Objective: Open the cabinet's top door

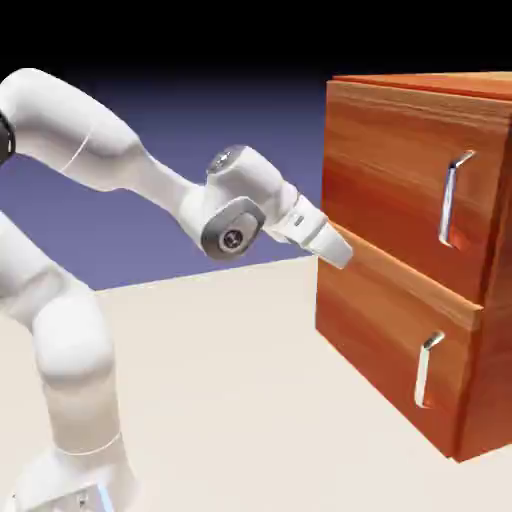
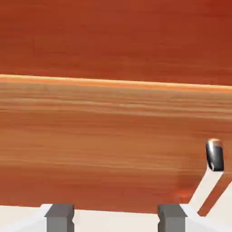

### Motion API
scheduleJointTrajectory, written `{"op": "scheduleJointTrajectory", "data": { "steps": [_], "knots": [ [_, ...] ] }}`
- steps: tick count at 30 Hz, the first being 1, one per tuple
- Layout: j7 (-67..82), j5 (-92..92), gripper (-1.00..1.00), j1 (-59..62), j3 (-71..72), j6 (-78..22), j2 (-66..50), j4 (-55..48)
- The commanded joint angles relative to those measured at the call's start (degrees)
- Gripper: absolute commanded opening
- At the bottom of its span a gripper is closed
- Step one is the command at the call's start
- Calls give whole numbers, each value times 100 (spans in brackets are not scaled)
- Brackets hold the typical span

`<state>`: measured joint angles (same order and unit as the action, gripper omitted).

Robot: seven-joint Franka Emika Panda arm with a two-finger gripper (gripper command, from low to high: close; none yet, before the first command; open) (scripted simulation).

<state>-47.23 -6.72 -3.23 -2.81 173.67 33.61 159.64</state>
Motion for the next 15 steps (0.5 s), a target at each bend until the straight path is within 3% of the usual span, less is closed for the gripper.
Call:
{"op": "scheduleJointTrajectory", "data": {
  "steps": [1, 15],
  "knots": [
    [-177, -250, 0, -95, -104, -13, 35, -50],
    [-2654, -3739, 0, -1416, -1560, -188, 530, -756]
  ]
}}
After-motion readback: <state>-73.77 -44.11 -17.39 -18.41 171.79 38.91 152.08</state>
